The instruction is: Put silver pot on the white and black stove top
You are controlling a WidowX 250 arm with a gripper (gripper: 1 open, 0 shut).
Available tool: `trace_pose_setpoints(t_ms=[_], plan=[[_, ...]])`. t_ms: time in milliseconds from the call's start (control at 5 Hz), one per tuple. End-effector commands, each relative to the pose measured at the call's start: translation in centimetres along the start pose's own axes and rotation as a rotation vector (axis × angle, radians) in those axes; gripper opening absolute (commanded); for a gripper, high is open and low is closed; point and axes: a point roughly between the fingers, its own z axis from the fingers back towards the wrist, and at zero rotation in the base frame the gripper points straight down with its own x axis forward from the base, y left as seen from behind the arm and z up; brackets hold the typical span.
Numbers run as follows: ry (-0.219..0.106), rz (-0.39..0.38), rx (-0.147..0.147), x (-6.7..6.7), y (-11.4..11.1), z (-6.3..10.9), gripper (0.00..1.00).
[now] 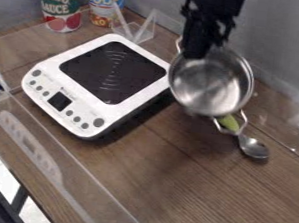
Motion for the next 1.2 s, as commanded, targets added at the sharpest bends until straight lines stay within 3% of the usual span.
trace_pose_setpoints(t_ms=[0,200,600,1000], plan=[[-0.094,0.065,0.068,-1.8,2.0,5.9,0.0],[-0.087,0.102,0.075,-3.8,3.6,7.8,0.0],[-0.092,0.09,0.085,-3.9,2.6,8.9,0.0],[-0.079,0.076,0.099,-2.6,1.4,8.3,0.0]])
